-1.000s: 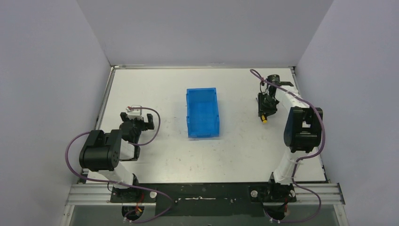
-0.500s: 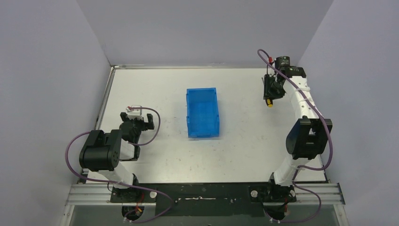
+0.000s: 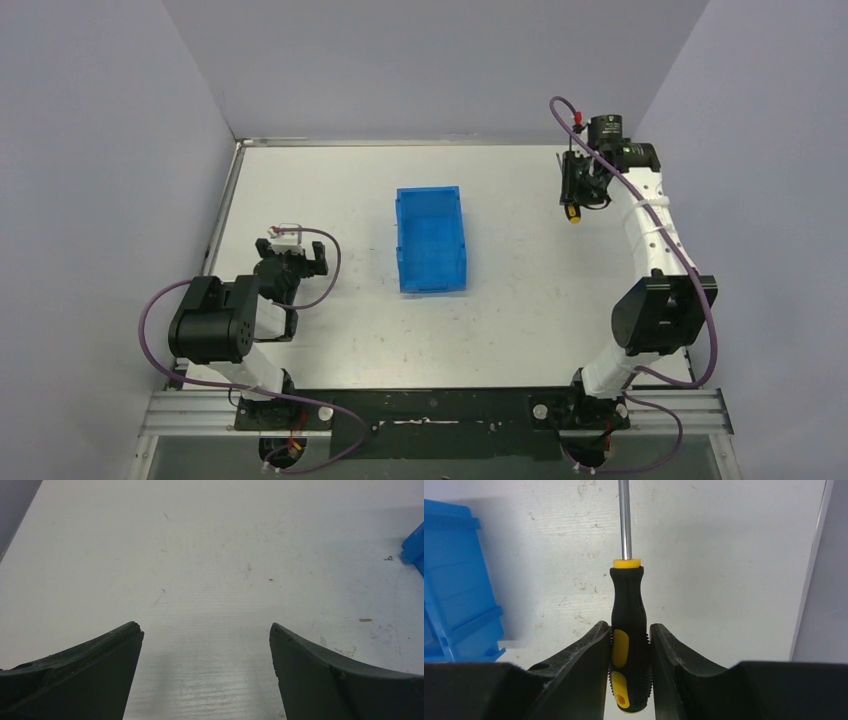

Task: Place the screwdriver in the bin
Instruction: Pick up the screwdriver from the center of the board.

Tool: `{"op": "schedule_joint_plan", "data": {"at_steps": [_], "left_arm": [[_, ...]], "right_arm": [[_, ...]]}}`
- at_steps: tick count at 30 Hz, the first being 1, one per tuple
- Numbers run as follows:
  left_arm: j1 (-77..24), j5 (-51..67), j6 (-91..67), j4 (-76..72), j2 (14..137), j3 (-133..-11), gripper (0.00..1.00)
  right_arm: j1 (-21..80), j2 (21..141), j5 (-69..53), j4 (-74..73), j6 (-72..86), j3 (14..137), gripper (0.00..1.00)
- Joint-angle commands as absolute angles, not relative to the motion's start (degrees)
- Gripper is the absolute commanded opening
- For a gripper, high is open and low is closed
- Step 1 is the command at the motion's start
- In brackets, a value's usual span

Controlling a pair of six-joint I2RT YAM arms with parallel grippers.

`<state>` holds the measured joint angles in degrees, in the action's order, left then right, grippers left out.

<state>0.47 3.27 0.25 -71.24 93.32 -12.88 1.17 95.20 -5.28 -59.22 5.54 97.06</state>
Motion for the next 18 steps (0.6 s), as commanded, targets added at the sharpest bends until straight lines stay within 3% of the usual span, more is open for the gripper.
{"op": "schedule_joint_plan", "data": {"at_steps": [1, 12, 14, 18], "left_arm": [[0.44, 3.13, 0.32, -72.03, 92.49, -13.36, 0.97], [0.44, 3.11, 0.27, -71.98, 92.51, -13.36, 0.97], [0.44, 3.09, 0.30, -72.02, 92.38, -13.36, 0.97], [0.44, 3.13, 0.32, -71.99, 92.41, -13.36, 0.97]], "right_arm": [[1.78, 92.63, -3.66, -57.95, 7.50, 96.27, 0.14], [11.53, 92.99, 1.99, -55.75, 16.68, 96.44, 0.14], [14.13, 93.61, 3.60, -55.20, 18.44, 96.82, 0.20], [18.88, 94.85, 4.80, -53.45, 22.23, 97.49, 0.20]]}}
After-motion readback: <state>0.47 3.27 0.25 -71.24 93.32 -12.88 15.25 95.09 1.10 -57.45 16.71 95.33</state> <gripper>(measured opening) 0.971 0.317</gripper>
